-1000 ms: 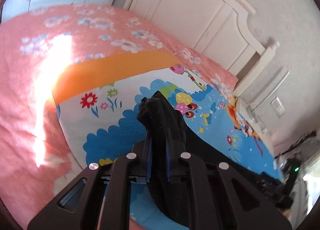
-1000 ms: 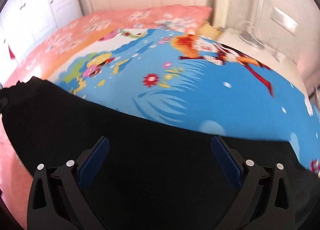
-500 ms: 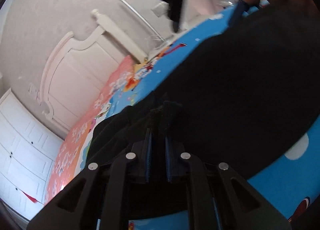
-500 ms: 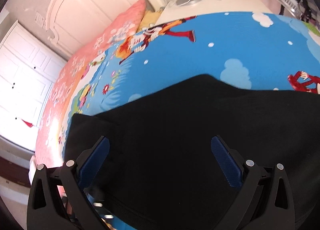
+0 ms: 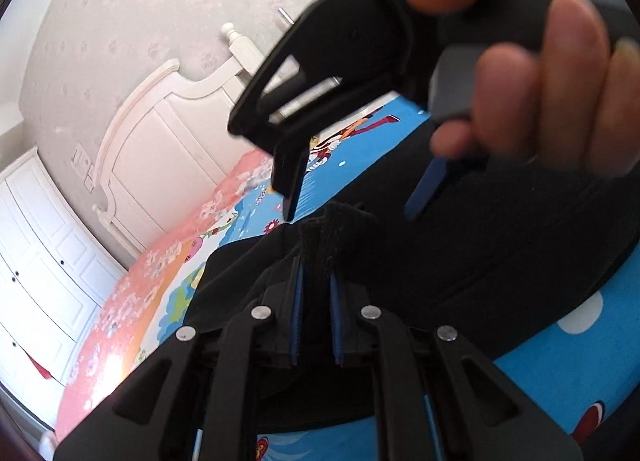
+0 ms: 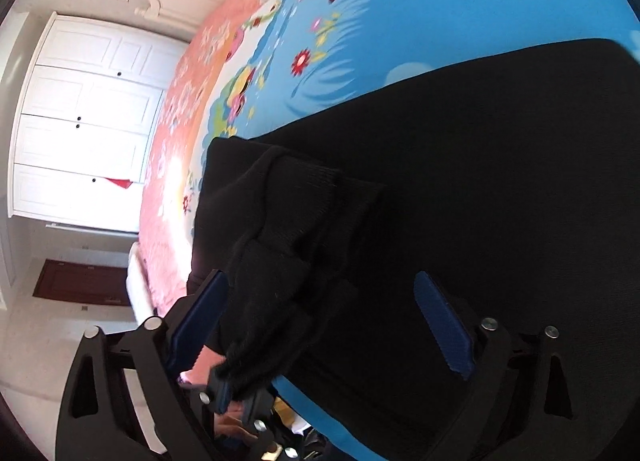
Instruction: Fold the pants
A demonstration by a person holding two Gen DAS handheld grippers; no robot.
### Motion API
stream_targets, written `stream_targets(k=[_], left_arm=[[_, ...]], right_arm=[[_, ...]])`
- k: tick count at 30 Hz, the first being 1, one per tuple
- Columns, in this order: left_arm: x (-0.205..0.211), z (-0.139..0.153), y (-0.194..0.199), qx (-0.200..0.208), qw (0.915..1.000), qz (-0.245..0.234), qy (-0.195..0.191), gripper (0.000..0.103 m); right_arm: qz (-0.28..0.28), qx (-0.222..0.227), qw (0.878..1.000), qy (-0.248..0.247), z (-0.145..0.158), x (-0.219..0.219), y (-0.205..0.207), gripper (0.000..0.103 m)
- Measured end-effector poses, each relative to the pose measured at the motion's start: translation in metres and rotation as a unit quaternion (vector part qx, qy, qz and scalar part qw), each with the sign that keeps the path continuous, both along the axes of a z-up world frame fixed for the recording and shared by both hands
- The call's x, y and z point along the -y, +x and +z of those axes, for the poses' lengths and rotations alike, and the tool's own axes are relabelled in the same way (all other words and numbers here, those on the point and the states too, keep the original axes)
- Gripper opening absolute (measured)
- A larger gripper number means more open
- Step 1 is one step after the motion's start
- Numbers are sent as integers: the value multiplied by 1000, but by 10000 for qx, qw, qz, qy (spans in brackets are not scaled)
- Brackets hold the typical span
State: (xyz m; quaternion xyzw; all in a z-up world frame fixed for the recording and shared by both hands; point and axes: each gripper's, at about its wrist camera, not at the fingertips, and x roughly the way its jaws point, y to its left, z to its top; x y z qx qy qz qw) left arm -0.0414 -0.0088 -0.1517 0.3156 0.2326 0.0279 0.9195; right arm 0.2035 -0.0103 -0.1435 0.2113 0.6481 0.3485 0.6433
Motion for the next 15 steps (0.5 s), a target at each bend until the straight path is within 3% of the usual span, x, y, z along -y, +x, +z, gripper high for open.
stream_targets(k=[3,6,8,12,15], left_arm=[[-1,5,-5,135,9999,-73,-38,11],[2,6,-6,186,9995,-237,73,11],[6,3,-4,177,9993,-252,209,11],[25,0,-4,282,9974,-510,415,11],[51,-7,-1,153,9952,-871,429,11]], right_arm=[[133,-85,9999,-25,-6,-21,9,79],[361,65,9993,-69,-6,-42,15,38],[356,312,9988,-121,1,-41,14,26],[216,914,9956,16,32,-15,13,20],[11,1129,9936,24,41,19,13,18]])
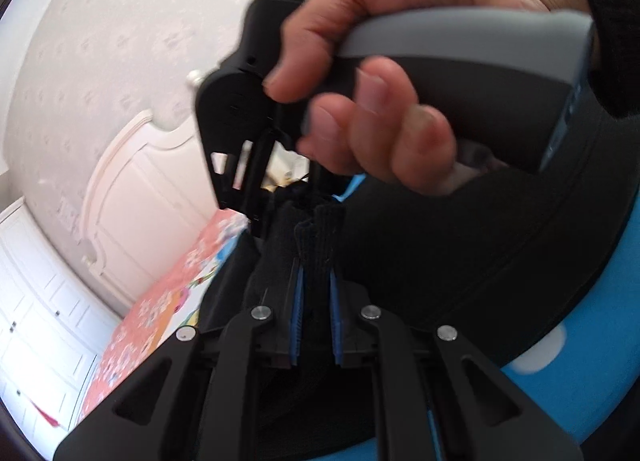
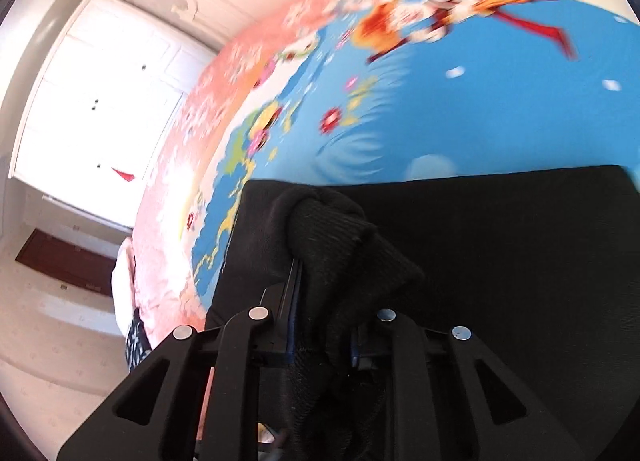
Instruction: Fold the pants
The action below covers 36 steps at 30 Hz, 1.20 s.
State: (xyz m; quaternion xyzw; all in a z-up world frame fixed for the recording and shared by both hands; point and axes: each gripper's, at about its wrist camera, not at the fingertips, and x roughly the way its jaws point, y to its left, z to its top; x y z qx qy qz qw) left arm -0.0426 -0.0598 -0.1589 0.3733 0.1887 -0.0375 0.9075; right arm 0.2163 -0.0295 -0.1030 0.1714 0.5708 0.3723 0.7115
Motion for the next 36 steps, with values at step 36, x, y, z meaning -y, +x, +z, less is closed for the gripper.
stream_targets(k=[36], left_arm=[[-242,14,46,-2166,8583,1988,-4206,3]], right_arm=[[-372,1889,9668,-1681,-4,30,-94,56]])
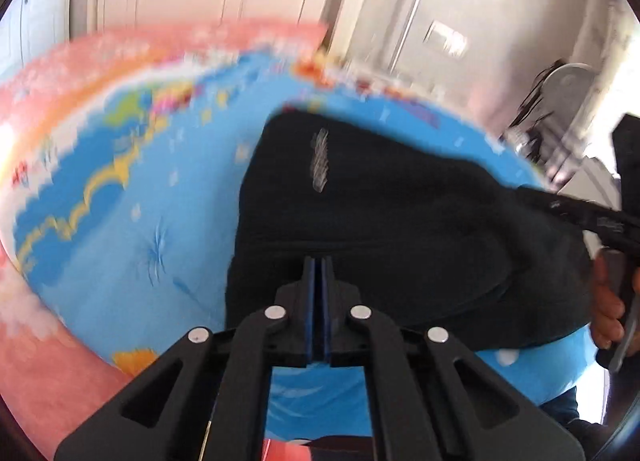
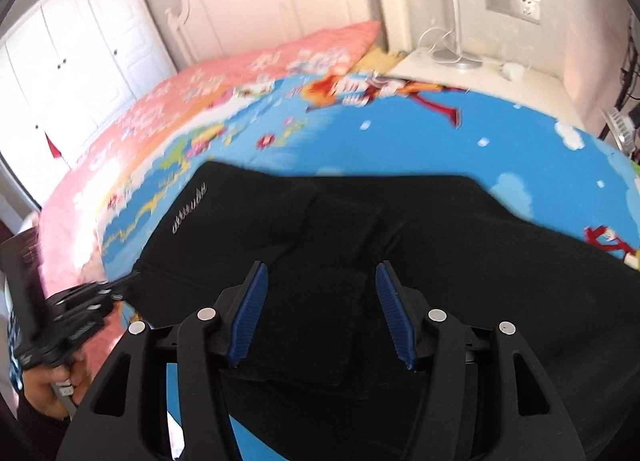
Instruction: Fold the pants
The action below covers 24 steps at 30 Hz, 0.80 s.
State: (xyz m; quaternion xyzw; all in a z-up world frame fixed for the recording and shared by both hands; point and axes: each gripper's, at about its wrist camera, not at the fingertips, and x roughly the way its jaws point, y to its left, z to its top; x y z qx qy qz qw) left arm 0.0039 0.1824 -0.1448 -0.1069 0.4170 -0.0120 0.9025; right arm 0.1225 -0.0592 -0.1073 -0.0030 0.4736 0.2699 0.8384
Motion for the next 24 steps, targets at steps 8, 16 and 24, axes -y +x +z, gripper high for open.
stream_targets(k=[8,16,24], left_arm=[[19,44,-7,589,9981,173,-39,6],[11,-3,135,-674,9975,-192,88,10],[67,51,67,618,9940,-780,446,42]], right_arm=[[-202,-317,9993,-83,-33,6,-6,54],[-267,-153,9995,-30,-34,7,-17,55],[-320,-1100,9847,1314,-28,50,7,80]])
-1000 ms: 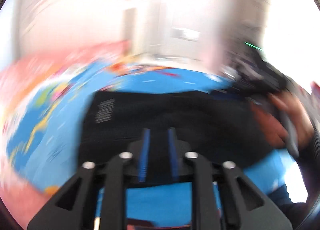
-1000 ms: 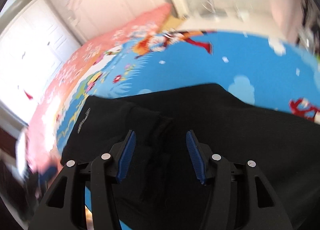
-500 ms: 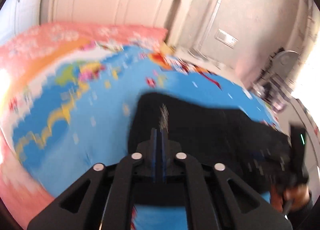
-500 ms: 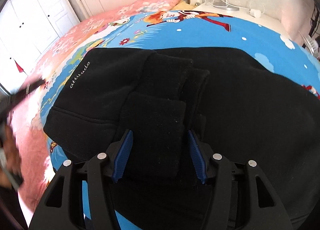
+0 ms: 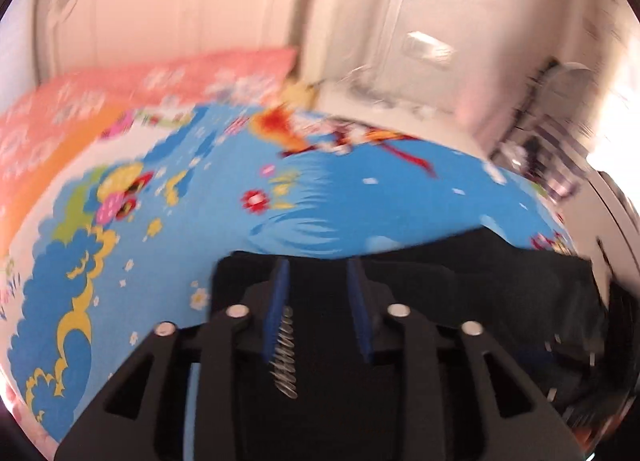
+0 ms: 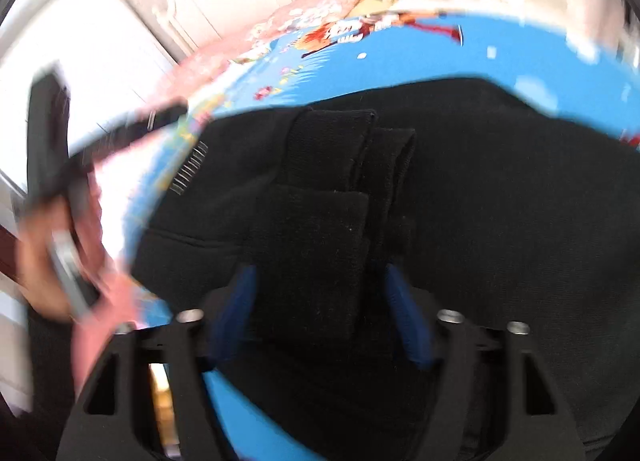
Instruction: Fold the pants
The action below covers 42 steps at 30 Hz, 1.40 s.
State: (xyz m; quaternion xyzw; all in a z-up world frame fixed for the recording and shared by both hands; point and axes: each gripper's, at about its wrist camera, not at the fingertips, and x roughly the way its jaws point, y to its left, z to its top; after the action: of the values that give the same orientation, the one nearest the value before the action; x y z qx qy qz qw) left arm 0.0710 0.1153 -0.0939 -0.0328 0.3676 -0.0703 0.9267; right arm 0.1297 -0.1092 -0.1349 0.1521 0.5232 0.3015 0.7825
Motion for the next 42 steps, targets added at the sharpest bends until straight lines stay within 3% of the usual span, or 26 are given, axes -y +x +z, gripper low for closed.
stream_targets(k=[1,5,8,11,14,18,20,21,22,23,24,26,29,33,35,36,37,38,39,40,42], left_arm=[[18,0,-19,175,9994,-248,191,50],[87,-13,-79,672,9873,-1013,1024,51],[138,-33,-110,939,9688,-1430,1791,52],[177,-55,-122,1077,9430,-1738,2627,55],[204,-77,-121,1150,9096,-1911,3506,55],[210,-83,-103,980,9024,-1885,3748,55],[212,-86,-97,855,8997,-2041,3764,48],[214,-89,-96,862,8947,-2114,3839,46],[217,-92,-97,859,8882,-2203,3939,34],[221,-96,-98,819,8821,-2349,3999,17],[223,-97,-99,861,8774,-2347,4095,14],[224,-98,-104,970,8693,-2379,4222,11],[218,-87,-109,1006,8760,-2377,4073,11],[220,-94,-108,950,8756,-2424,4070,11],[218,-95,-104,950,8831,-2373,3935,17],[214,-92,-102,958,8915,-2319,3773,17],[207,-85,-102,927,9015,-2273,3565,21],[199,-75,-102,867,9173,-2227,3184,22],[183,-56,-103,858,9429,-2097,2443,22],[168,-43,-103,892,9564,-1941,1990,22],[129,-21,-100,950,9788,-1399,1154,22]], right_arm=[[-177,-58,9997,146,4,12,7,80],[-444,-413,9978,259,3,35,42,81],[-451,-540,9974,169,0,31,63,80],[-306,-660,9973,47,-7,16,76,79],[-330,-743,9965,-194,-14,8,81,74],[-317,-676,9965,-363,-13,4,85,67],[-293,-612,9965,-494,-13,0,87,65],[-267,-551,9964,-582,-12,-3,87,60],[-229,-508,9964,-641,-12,-6,87,54],[-165,-511,9963,-677,-13,-9,88,34],[-98,-578,9955,-741,-14,-12,87,15],[-121,-499,9949,-869,-11,-11,83,8],[-113,-357,9952,-908,-5,-7,74,6],[-212,-413,9943,-960,-19,-2,74,2],[-269,-186,9941,-1039,-18,-1,71,1],[-359,-57,9924,-1173,-14,0,68,2],[-450,152,9900,-1329,-6,0,62,12],[-529,361,9868,-1487,3,1,56,17],[-598,593,9834,-1606,14,1,46,18],[-617,718,9819,-1642,20,0,41,20],[-670,966,9776,-1744,31,-5,28,44]])
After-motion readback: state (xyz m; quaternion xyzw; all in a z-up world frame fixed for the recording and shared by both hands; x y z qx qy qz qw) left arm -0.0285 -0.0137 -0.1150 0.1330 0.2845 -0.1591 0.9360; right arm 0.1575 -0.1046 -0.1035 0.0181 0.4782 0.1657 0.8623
